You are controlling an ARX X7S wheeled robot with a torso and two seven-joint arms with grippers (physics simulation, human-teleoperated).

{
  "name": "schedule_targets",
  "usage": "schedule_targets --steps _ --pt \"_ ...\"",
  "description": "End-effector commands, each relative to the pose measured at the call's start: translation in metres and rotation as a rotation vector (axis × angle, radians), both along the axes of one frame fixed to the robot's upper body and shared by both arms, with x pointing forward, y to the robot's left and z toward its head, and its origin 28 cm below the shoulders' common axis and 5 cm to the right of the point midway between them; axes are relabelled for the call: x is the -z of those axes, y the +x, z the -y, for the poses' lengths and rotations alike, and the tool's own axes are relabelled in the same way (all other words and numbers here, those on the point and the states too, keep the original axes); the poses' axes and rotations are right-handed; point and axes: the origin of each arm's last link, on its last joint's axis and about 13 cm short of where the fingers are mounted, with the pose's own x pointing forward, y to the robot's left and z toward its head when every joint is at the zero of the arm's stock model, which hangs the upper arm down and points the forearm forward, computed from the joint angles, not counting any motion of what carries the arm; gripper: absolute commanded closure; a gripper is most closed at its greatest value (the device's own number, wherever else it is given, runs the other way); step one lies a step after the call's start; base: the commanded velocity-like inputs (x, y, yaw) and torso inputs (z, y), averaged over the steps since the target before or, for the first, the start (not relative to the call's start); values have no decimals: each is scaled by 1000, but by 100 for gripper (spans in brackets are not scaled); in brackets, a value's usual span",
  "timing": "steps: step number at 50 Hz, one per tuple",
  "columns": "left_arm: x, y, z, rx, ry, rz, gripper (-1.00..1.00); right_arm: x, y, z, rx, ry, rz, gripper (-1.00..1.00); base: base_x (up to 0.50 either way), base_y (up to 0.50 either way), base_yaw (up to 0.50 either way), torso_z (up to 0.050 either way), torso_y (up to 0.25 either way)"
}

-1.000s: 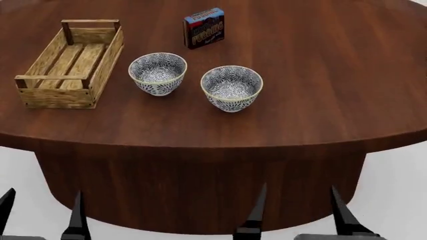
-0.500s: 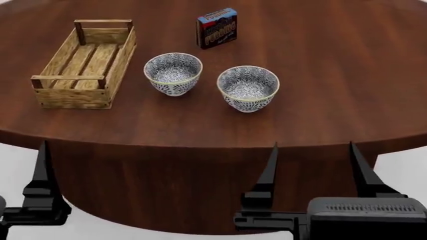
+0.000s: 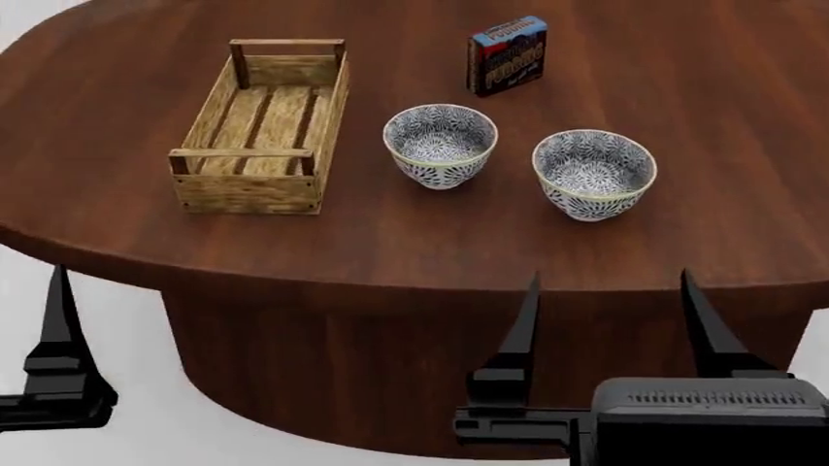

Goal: Stack the left bowl on the right bowl and place them in the tray.

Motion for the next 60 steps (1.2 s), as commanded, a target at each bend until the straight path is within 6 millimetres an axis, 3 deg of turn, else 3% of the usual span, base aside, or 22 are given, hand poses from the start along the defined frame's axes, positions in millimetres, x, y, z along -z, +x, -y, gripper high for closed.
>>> schedule_targets --steps 1,38,60 --pt "0 -1 0 -6 9 0 -100 -1 -1 -1 20 -39 12 -100 199 500 0 0 0" --pt "-1 -2 1 -1 -3 -4 -100 -4 -6 -3 -21 -47 54 -100 417 353 0 0 0" --pt "0 -2 1 1 0 -5 -100 -2 -5 -2 -53 -30 63 -100 499 42 0 0 1"
